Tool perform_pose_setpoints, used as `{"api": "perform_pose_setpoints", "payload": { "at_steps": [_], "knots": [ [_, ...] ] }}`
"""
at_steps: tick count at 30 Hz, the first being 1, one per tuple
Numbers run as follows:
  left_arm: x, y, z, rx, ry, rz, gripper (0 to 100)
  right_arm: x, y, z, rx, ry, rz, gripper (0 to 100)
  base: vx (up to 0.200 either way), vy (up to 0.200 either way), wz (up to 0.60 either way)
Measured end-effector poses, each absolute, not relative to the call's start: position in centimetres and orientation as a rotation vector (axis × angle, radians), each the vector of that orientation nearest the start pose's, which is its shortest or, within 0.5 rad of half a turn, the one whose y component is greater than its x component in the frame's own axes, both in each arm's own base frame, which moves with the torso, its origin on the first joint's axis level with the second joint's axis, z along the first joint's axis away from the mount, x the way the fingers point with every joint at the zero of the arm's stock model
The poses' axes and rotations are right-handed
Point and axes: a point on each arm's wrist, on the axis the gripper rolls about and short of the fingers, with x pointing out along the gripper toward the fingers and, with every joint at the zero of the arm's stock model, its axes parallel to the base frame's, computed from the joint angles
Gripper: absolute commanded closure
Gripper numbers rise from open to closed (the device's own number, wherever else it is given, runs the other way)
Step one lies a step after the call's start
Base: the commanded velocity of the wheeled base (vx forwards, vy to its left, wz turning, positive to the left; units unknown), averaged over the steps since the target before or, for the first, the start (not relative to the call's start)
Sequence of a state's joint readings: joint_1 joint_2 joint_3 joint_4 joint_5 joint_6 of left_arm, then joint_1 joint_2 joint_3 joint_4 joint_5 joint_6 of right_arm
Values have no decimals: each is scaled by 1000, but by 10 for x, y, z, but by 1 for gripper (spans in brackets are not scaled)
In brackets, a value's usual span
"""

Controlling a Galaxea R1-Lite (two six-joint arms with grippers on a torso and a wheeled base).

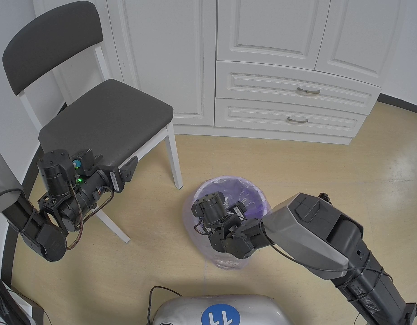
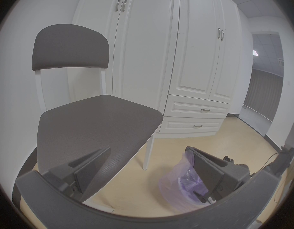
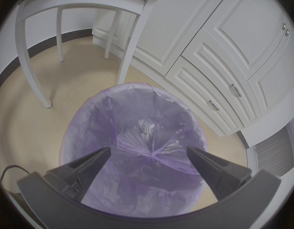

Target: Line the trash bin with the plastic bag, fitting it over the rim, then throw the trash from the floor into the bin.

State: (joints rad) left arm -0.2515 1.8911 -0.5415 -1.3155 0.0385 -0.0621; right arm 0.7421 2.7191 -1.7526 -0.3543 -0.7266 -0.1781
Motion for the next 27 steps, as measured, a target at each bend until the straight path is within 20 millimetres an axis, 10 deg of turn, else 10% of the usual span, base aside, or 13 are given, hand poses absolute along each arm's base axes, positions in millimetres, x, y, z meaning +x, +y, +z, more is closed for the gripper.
{"api": "perform_pose_setpoints", "payload": {
  "at_steps": [11, 27],
  "knots": [
    [292, -78, 127, -44, 53, -226, 0, 356, 301, -3, -612, 502, 56, 0, 0, 0, 0],
    [252, -95, 127, 1, 87, -329, 0, 258, 195, 91, -348, 385, 139, 0, 0, 0, 0]
  ]
}}
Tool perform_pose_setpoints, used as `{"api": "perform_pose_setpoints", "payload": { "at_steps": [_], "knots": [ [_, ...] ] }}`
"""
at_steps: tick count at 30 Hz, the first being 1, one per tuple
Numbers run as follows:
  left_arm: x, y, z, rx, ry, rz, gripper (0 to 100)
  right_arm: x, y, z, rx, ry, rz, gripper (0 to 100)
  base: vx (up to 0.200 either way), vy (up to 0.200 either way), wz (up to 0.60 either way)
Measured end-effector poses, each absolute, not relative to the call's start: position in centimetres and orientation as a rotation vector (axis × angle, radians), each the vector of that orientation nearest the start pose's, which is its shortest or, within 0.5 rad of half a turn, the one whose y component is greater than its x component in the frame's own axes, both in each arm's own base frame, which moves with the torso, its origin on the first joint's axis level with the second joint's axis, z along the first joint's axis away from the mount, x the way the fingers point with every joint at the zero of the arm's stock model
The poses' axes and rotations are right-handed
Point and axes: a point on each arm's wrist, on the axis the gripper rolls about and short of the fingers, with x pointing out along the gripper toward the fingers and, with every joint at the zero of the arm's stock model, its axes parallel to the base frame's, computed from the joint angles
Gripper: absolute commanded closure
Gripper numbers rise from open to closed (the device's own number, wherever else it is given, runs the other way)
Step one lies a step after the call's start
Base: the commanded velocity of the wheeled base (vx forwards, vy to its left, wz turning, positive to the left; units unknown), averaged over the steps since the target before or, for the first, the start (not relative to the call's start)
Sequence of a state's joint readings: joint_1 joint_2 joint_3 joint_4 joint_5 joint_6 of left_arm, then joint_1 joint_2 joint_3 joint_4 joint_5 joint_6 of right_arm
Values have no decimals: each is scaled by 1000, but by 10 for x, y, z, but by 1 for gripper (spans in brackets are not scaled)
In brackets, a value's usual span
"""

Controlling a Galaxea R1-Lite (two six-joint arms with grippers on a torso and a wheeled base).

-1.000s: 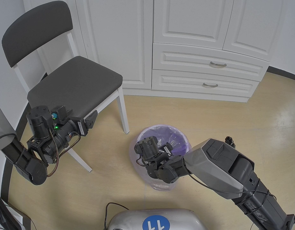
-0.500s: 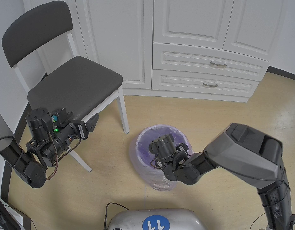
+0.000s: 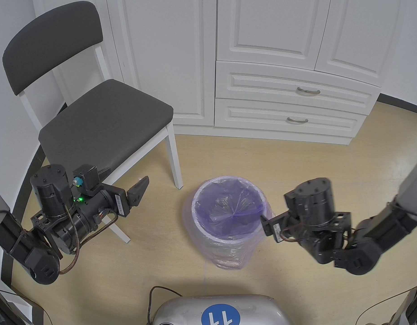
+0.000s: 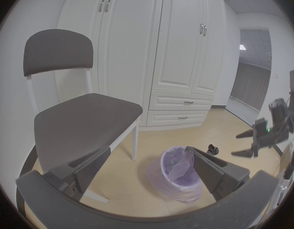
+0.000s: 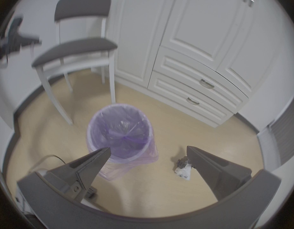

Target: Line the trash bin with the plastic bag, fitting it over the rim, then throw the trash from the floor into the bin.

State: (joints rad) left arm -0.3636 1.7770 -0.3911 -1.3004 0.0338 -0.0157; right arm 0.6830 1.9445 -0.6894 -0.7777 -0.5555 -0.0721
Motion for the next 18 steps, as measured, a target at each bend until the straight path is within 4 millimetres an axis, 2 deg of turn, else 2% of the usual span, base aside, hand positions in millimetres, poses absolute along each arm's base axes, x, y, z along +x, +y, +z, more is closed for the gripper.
{"api": "perform_pose_setpoints", "payload": {
  "at_steps": [5, 11, 18],
  "knots": [
    [231, -93, 131, 21, 109, -361, 0, 230, 161, 129, -167, 309, 169, 0, 0, 0, 0],
    [209, -87, 136, 37, 228, -388, 0, 214, 134, 155, -60, 276, 199, 0, 0, 0, 0],
    [191, -83, 163, -8, 357, -419, 0, 203, 114, 178, -8, 421, 216, 0, 0, 0, 0]
  ]
}}
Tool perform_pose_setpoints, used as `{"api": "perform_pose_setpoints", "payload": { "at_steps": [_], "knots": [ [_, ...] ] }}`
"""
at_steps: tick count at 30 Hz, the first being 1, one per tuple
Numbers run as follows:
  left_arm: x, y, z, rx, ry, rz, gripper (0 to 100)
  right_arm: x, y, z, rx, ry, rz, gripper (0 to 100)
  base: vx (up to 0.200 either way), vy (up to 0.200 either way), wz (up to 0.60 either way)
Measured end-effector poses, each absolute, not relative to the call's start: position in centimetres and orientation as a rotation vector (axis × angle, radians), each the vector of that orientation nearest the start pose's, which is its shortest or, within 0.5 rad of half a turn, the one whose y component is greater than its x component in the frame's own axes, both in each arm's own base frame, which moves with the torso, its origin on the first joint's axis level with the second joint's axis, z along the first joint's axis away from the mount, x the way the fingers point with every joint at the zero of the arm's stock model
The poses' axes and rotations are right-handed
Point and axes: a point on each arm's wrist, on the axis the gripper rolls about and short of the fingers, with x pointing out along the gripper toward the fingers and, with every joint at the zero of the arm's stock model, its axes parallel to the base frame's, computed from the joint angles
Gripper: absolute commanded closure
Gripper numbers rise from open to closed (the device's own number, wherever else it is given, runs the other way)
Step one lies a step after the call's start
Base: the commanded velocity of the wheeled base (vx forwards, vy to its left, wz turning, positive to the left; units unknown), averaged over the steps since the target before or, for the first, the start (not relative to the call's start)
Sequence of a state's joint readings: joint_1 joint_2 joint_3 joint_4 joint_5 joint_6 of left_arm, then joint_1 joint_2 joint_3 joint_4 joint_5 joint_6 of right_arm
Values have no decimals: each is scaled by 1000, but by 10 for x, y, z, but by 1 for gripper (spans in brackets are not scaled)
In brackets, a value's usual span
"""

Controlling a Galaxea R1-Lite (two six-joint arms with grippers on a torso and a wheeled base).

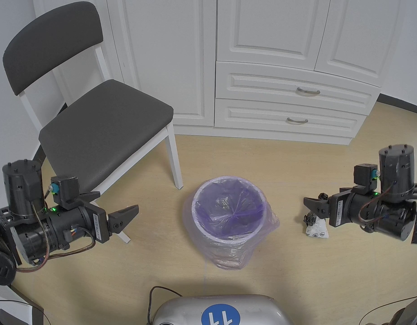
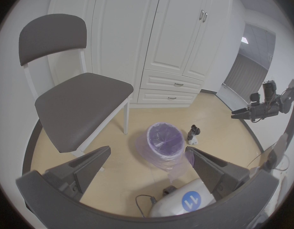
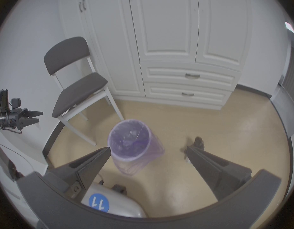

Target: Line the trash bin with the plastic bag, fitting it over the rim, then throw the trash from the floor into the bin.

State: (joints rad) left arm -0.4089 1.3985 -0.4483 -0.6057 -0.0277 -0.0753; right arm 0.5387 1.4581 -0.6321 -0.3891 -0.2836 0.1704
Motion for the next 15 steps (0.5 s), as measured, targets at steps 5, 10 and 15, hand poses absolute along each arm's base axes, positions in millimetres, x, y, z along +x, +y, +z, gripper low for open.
{"api": "perform_pose_setpoints", "payload": {
  "at_steps": [5, 10, 15],
  "knots": [
    [178, -82, 186, -83, 424, -440, 0, 206, 98, 206, 40, 544, 209, 0, 0, 0, 0],
    [162, -78, 206, -183, 478, -448, 0, 217, 67, 228, 138, 647, 150, 0, 0, 0, 0],
    [152, -75, 220, -234, 471, -462, 0, 242, 41, 237, 226, 636, 69, 0, 0, 0, 0]
  ]
}}
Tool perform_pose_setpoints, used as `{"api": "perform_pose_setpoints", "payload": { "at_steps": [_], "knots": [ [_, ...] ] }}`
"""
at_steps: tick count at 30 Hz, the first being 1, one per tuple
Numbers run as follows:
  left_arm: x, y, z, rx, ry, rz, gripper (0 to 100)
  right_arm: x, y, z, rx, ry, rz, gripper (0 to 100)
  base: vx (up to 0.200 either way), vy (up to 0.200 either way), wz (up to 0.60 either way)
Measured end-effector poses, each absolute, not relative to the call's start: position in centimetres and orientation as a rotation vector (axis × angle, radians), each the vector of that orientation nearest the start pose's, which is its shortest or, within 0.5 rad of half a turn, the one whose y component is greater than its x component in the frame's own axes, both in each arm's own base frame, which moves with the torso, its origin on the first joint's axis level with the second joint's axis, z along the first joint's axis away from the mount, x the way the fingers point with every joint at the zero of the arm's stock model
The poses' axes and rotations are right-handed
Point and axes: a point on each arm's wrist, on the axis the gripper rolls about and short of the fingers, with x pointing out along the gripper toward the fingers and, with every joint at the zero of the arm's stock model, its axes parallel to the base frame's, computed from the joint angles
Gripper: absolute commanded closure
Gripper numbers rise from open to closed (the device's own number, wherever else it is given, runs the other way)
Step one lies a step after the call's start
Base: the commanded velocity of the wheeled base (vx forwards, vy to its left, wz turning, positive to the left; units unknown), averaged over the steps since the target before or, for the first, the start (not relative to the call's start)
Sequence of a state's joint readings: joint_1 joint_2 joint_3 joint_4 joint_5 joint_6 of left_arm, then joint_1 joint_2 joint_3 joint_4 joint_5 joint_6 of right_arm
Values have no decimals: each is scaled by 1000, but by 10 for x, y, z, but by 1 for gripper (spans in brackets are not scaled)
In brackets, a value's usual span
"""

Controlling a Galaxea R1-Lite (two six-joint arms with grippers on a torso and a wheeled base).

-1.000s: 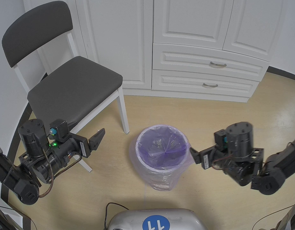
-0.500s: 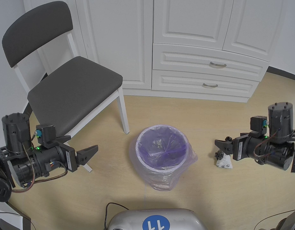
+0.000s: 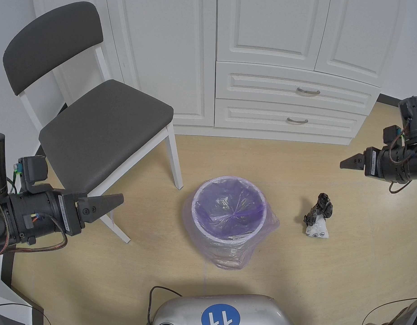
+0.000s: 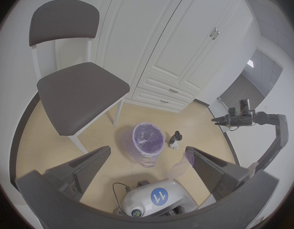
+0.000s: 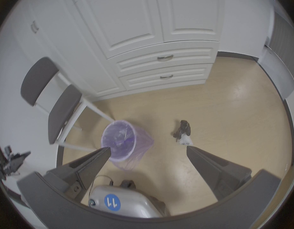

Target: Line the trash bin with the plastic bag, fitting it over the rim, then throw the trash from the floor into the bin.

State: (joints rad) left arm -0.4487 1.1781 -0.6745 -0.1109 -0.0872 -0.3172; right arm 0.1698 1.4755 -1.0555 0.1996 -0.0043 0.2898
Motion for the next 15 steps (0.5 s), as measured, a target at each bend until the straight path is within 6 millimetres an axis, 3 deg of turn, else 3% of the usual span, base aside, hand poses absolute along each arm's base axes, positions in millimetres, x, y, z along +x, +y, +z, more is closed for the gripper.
{"api": "perform_pose_setpoints", "payload": {
  "at_steps": [6, 15],
  "knots": [
    [146, -74, 227, -260, 454, -472, 0, 293, 26, 220, 287, 568, 14, 0, 0, 0, 0],
    [147, -75, 228, -276, 399, -486, 0, 364, -5, 153, 336, 577, -81, 0, 0, 0, 0]
  ]
}}
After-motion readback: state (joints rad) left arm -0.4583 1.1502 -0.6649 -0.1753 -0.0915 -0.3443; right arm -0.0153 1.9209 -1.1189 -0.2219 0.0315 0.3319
